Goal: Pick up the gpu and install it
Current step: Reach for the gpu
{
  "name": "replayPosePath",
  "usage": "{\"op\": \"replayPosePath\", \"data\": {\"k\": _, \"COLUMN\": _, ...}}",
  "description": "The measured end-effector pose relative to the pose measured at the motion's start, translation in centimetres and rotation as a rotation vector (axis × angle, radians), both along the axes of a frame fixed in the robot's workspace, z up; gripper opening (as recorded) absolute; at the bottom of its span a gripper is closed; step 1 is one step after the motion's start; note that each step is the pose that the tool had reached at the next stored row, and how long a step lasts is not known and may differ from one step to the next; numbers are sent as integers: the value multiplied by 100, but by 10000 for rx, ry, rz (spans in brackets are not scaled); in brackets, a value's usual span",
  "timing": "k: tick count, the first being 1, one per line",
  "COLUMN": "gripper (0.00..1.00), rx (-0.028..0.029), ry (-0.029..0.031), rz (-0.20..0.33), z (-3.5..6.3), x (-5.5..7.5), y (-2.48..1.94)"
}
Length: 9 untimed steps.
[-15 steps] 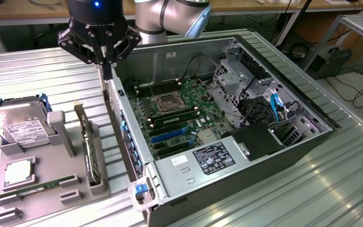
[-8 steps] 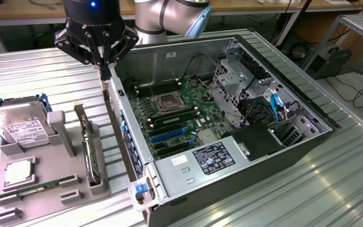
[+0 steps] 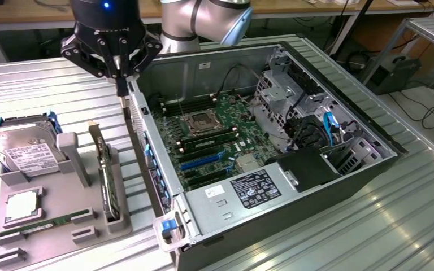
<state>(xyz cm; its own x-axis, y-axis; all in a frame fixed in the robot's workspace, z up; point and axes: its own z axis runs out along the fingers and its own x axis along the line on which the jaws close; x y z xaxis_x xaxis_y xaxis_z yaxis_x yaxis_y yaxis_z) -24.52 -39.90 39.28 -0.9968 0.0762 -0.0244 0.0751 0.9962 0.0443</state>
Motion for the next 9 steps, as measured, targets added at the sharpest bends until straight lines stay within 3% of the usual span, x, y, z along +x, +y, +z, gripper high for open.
{"op": "replayPosePath", "data": {"k": 9, "gripper": 11, "rx": 1, "ry": -1, "rz": 0, "z": -1, "x": -56, "y": 0}}
